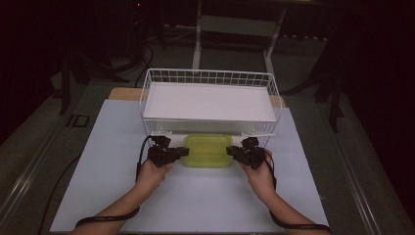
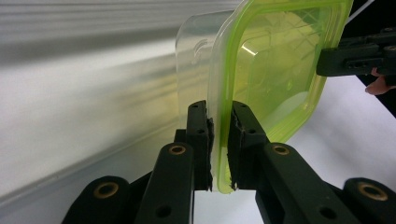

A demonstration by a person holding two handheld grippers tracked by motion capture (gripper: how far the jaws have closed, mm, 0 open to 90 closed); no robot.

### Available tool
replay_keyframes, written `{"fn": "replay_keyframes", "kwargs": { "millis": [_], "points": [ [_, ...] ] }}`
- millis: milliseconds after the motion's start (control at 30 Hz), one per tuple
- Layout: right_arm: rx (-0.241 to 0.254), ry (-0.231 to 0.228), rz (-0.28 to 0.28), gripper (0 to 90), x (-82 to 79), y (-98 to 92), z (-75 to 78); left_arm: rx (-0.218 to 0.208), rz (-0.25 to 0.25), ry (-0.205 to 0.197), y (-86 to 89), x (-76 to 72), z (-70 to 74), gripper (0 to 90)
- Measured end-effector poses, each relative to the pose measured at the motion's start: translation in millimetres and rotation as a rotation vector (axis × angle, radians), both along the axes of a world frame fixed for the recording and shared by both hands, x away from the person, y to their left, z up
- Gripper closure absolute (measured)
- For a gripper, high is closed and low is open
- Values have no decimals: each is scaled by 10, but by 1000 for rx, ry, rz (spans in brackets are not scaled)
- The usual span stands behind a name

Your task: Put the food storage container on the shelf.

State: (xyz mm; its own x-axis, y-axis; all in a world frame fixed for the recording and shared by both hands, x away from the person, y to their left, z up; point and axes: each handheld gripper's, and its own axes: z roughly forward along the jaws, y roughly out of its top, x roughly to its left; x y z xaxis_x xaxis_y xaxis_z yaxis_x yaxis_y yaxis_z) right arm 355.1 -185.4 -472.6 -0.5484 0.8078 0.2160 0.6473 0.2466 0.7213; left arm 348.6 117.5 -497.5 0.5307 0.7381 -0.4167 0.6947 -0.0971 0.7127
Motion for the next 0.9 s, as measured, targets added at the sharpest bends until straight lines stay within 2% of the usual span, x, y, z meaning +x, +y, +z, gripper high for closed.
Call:
{"fn": "replay_keyframes", "kwargs": {
  "millis": [200,267,567,700,900],
  "points": [
    [-6,-3,-18,786,83,21,-56,7,11,1,-6,79,-42,806],
    [0,-4,-25,785,103,23,-66,-12,11,5,3,101,-48,805],
    [23,3,-44,769,175,18,-78,-33,22,-15,2,170,-56,790],
    [23,-17,-56,756,192,21,-90,-49,23,-22,12,208,-69,781],
    [19,-53,-81,732,209,39,-113,-43,40,-40,18,268,-75,753]
  ]
}}
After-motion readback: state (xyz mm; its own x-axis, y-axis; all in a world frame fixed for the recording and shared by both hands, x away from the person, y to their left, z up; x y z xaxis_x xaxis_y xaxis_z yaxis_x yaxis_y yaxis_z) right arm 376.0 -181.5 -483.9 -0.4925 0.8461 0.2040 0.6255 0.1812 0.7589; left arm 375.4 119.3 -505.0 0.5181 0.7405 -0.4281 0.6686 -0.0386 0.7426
